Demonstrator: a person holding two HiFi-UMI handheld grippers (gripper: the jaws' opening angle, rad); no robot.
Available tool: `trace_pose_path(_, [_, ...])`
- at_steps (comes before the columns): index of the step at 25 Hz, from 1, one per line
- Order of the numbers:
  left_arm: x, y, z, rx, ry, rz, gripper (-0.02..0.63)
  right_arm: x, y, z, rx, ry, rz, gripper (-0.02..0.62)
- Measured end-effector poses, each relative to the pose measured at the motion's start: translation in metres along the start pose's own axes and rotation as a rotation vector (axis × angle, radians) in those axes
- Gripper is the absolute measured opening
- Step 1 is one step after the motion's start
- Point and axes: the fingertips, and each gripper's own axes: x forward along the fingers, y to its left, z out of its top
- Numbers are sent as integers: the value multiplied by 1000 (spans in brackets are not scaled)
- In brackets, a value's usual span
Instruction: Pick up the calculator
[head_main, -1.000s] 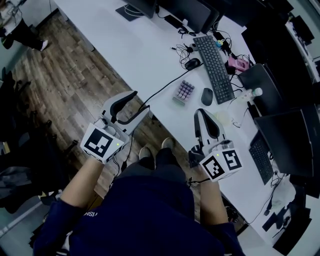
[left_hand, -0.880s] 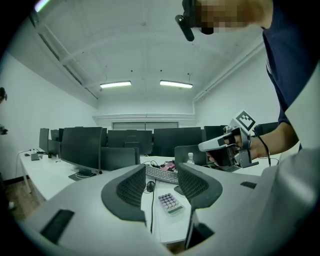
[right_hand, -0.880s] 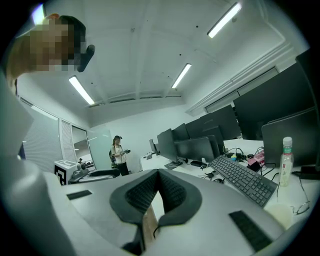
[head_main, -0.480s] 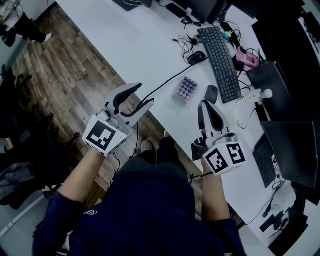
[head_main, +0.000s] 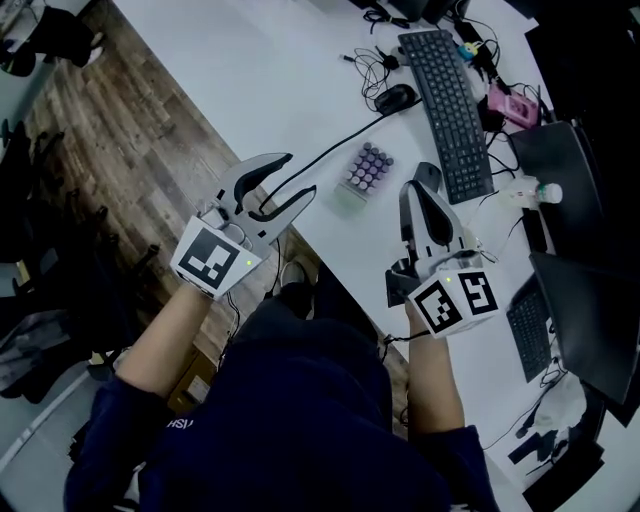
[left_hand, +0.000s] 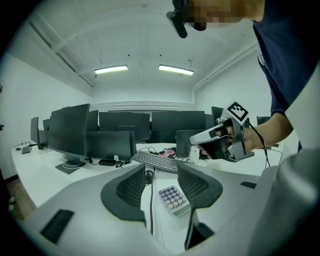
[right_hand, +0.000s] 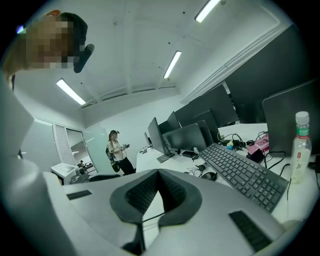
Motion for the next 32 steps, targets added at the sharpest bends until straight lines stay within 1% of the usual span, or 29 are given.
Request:
trace_pose_path(11, [47,-5,-41,18,80,-35,222,17,-42,-25,55,37,-12,5])
trace_pose_path(15, [58,-10,-59,55,134,-57,222,21,-54,-36,71,53,-18,5])
trace_pose_path(22, [72,-18,-94,86,204,-90,222,24,-70,-54,101,69,-31,5])
trace_pose_path(26, [78,-25,-113,126,243,-122,222,24,-76,-64,109,83,-30,5])
trace_pose_path(32, [86,-42,-139,219,296,-190,222,25,-82,-76,129,88,-41,5])
